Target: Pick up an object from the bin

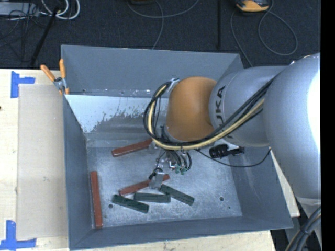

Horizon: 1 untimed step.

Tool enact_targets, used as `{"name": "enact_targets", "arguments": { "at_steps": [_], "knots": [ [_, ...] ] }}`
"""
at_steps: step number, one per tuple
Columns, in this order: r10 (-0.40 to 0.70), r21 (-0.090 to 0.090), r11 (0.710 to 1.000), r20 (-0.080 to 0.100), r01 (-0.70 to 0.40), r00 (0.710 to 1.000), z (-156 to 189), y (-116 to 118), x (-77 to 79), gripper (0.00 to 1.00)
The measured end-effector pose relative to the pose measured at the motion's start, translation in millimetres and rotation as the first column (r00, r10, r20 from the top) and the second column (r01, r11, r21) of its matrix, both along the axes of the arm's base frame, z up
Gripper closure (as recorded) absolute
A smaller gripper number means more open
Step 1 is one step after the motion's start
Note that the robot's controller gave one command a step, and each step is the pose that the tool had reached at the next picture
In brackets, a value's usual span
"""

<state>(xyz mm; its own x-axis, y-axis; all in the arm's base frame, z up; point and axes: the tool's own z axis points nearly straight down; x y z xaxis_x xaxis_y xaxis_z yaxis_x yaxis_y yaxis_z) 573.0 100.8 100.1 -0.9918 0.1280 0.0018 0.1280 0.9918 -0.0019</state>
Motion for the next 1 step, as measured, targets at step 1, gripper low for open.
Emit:
{"name": "enact_targets", "arguments": {
  "at_steps": [1],
  "knots": [
    [0.119, 0.002, 0.993, -0.002, -0.119, 0.993, -0.9, 1.8, -28.4, 0.0]
  ]
}}
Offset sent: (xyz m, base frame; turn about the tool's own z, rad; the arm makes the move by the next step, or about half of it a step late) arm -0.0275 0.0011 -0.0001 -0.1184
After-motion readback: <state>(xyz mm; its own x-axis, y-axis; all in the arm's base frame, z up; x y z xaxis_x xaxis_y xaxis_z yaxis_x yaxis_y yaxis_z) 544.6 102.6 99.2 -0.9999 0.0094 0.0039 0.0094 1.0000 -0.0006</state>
